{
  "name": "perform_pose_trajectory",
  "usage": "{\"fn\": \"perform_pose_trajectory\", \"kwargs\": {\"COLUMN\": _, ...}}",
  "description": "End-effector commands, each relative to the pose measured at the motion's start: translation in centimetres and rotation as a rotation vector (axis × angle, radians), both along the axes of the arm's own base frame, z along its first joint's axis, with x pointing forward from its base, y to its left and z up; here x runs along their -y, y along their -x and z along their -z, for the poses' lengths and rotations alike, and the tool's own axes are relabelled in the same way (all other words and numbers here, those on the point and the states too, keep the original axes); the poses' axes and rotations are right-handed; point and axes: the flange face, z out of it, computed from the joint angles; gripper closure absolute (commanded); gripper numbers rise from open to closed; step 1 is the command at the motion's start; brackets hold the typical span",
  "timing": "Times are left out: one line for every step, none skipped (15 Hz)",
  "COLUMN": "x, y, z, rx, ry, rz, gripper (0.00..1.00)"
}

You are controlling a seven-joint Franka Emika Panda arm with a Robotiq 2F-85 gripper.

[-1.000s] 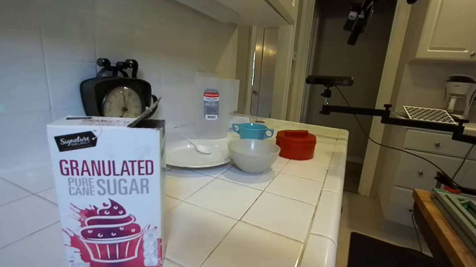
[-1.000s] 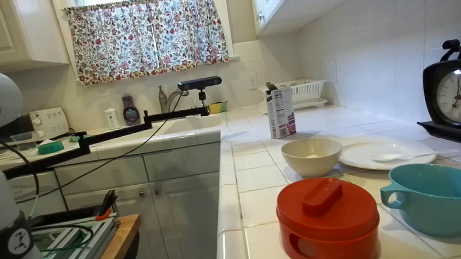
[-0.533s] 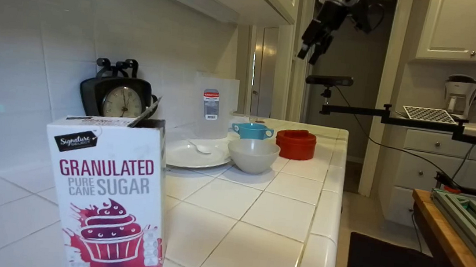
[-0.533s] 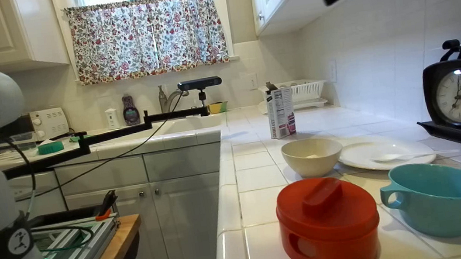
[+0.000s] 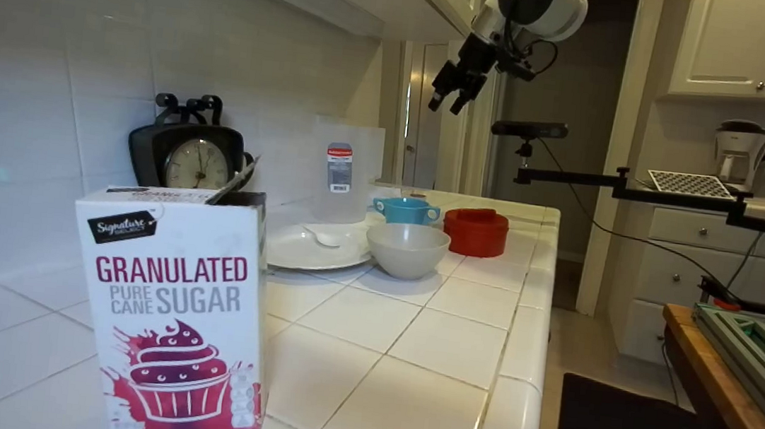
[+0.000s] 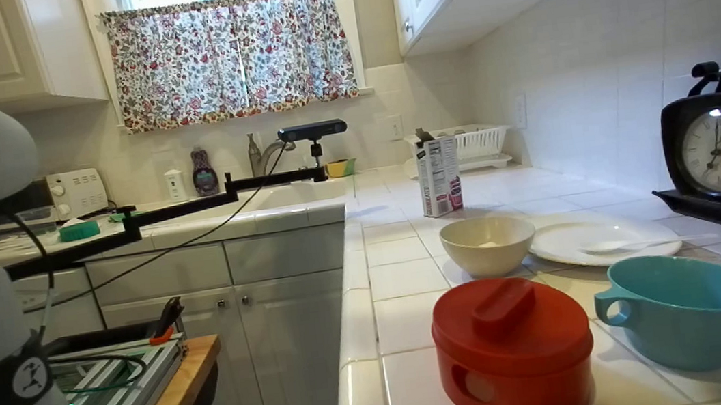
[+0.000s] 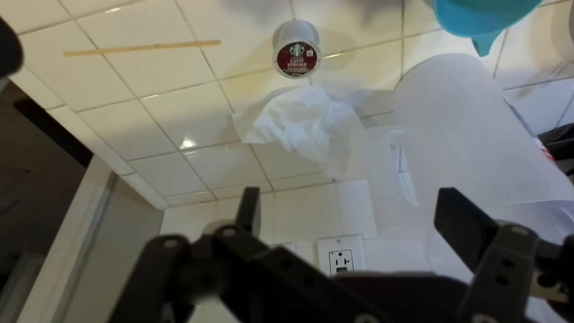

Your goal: Use the napkin to wipe the white plate then place the napkin back

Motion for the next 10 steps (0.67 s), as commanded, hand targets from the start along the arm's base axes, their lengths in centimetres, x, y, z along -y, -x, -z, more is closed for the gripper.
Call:
{"fn": "perform_pose_trajectory", "kwargs": {"x": 0.0, "y": -0.1, "z": -0.2, "rx": 0.002, "ry": 0.002, "rz": 0.001, "gripper": 0.00}}
{"fn": "perform_pose_trajectory", "kwargs": {"x": 0.0, "y": -0.1, "z": -0.4, "rx": 0.006, "ry": 0.003, "rz": 0.001, "gripper": 0.00}}
{"fn": "perform_pose_trajectory", "kwargs": {"x": 0.0, "y": 0.0, "z": -0.5, "rx": 0.007, "ry": 0.003, "rz": 0.001, "gripper": 0.00}}
{"fn": "perform_pose_trajectory", "kwargs": {"x": 0.4, "y": -0.4, "z": 0.2, "rx": -0.011, "ry": -0.001, "rz": -0.013, "gripper": 0.00}}
{"fn": "perform_pose_trajectory", "kwargs": {"x": 0.7, "y": -0.8, "z": 0.7, "rx": -0.002, "ry": 0.021, "rz": -0.017, "gripper": 0.00}}
{"fn": "perform_pose_trajectory", "kwargs": {"x": 0.8, "y": -1.1, "z": 1.2, "rx": -0.012, "ry": 0.010, "rz": -0.030, "gripper": 0.00}}
{"fn": "perform_pose_trajectory", "kwargs": {"x": 1.0, "y": -1.5, "z": 1.8, "rx": -0.008, "ry": 0.029, "rz": -0.031, "gripper": 0.00}}
{"fn": "perform_pose_trajectory", "kwargs": {"x": 1.1, "y": -1.8, "z": 2.4, "rx": -0.022, "ry": 0.027, "rz": -0.042, "gripper": 0.00}}
{"fn": "perform_pose_trajectory", "kwargs": {"x": 1.5, "y": -2.3, "z": 3.1, "rx": -0.024, "ry": 0.043, "rz": -0.046, "gripper": 0.00}}
{"fn": "perform_pose_trajectory", "kwargs": {"x": 1.8, "y": -2.7, "z": 3.6, "rx": -0.028, "ry": 0.035, "rz": -0.045, "gripper": 0.00}}
